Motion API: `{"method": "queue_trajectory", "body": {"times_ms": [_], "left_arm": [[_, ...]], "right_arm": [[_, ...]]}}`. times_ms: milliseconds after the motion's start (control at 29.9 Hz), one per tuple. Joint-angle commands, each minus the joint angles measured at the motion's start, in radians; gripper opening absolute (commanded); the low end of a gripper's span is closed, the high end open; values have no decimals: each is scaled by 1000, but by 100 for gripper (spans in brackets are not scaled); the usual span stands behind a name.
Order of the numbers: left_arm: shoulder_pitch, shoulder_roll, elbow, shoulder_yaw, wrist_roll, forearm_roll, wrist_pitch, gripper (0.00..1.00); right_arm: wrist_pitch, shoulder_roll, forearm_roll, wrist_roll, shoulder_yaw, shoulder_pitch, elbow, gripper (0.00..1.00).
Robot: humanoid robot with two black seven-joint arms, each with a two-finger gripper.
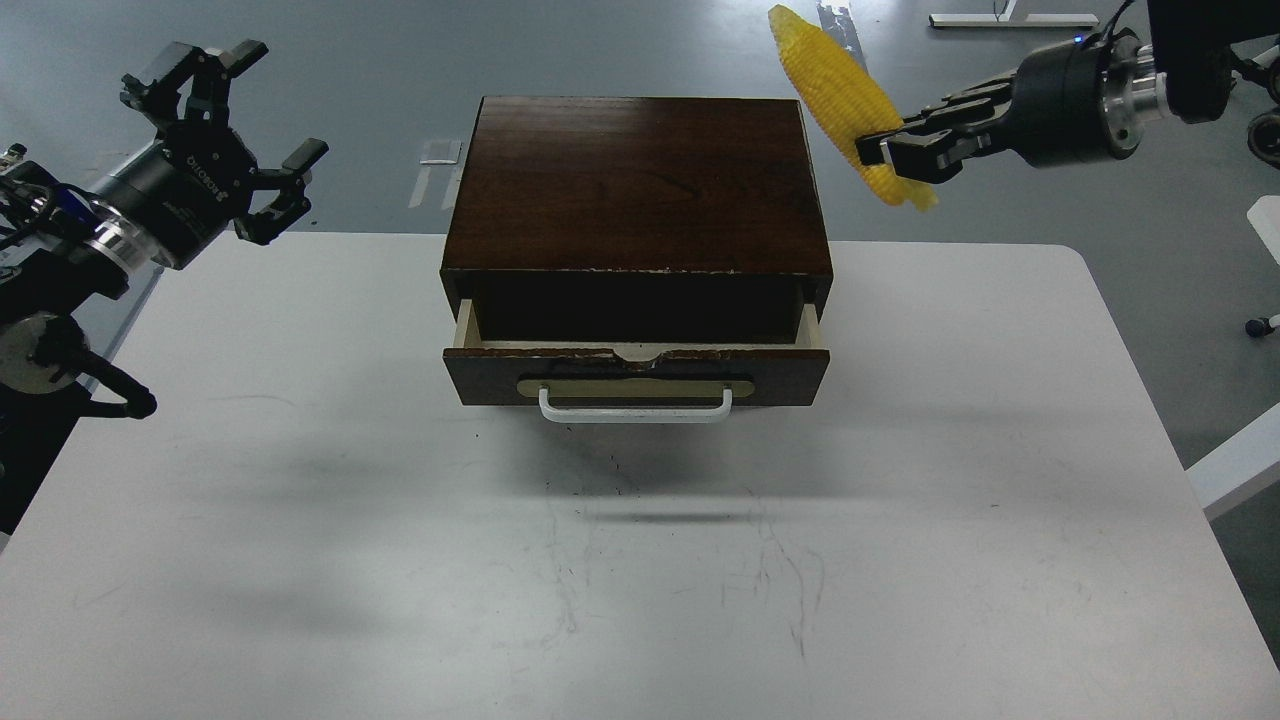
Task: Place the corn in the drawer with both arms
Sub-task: 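Lift the corn and carry it over the box with the right gripper, then lower the corn into the open drawer and open the right gripper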
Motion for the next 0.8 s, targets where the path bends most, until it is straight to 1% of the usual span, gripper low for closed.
{"method": "queue_trajectory", "body": {"times_ms": [0,67,200,334,468,535,568,635,768], "left_arm": [[0,0,0,-1,2,0,0,98],[0,0,0,-1,4,1,0,98],[0,0,0,1,5,3,0,98],[0,0,0,1,5,3,0,98],[0,2,0,1,5,3,0,98],[0,3,0,1,5,3,0,98],[0,3,0,1,5,3,0,98],[0,6,-1,1,5,3,0,98],[0,9,-2,1,5,3,0,98]], "right_arm": [[-68,45,-94,0,-82,75,33,19],[-97,76,-164,0,-114,111,56,19],[-132,93,-270,0,-114,125,107,19],[-213,145,-402,0,-118,122,166,19],[-216,192,-430,0,-120,110,177,19],[-215,261,-431,0,-132,95,173,19],[-213,277,-431,0,-137,92,173,19],[-213,298,-431,0,-151,76,173,20],[-213,303,-434,0,-174,52,170,21]]}}
